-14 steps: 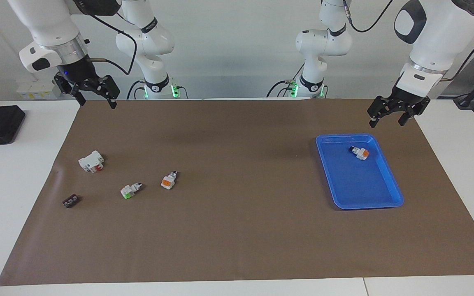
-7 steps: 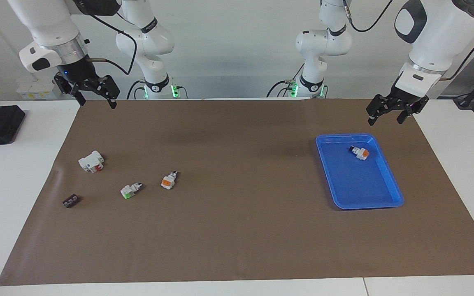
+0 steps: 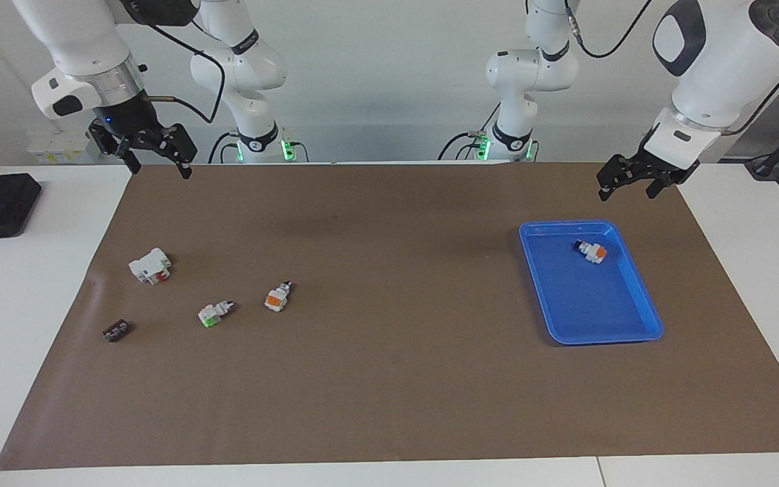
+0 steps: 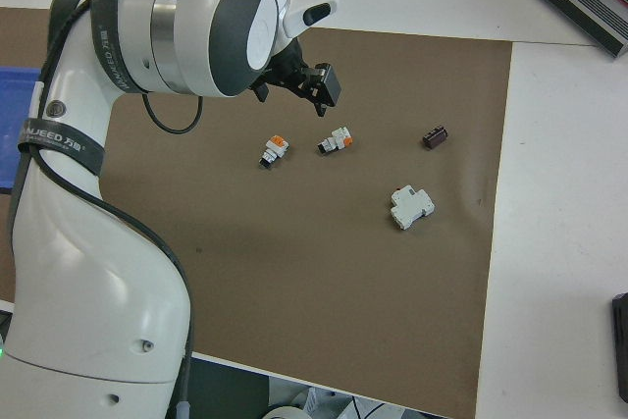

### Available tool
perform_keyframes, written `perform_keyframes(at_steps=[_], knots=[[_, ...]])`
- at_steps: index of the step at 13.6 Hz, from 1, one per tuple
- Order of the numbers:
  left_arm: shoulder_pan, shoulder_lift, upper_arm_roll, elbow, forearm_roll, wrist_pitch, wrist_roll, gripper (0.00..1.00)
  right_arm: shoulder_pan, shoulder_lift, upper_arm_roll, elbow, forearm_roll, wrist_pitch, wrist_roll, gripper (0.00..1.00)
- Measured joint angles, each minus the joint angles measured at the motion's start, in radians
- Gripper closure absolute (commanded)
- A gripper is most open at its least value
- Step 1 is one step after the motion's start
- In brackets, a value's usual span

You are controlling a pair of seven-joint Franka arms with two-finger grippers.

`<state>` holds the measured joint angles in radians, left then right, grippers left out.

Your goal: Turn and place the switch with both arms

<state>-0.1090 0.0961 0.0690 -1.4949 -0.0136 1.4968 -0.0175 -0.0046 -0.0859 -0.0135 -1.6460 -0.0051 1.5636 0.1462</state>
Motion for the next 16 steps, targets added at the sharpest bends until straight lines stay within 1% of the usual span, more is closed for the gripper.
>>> perform_keyframes(at_steps=[2, 5, 7, 12, 16], knots=[[0.000, 0.030, -0.001, 0.035, -0.001, -0.019, 0.000, 0.00, 0.000, 0.000, 0.000, 0.000, 0.000, 0.000, 0.000, 0.00], [0.000, 0.034, -0.002, 0.037, -0.004, -0.041, 0.001, 0.00, 0.000, 0.000, 0.000, 0.000, 0.000, 0.000, 0.000, 0.00], [0.000, 0.033, -0.002, 0.034, -0.005, -0.033, 0.010, 0.00, 0.000, 0.000, 0.000, 0.000, 0.000, 0.000, 0.000, 0.00], [0.000, 0.034, -0.002, 0.003, -0.005, 0.130, 0.059, 0.00, 0.000, 0.000, 0.000, 0.000, 0.000, 0.000, 0.000, 0.00], [0.003, 0.033, 0.002, -0.006, -0.005, 0.135, 0.060, 0.00, 0.000, 0.000, 0.000, 0.000, 0.000, 0.000, 0.000, 0.00]])
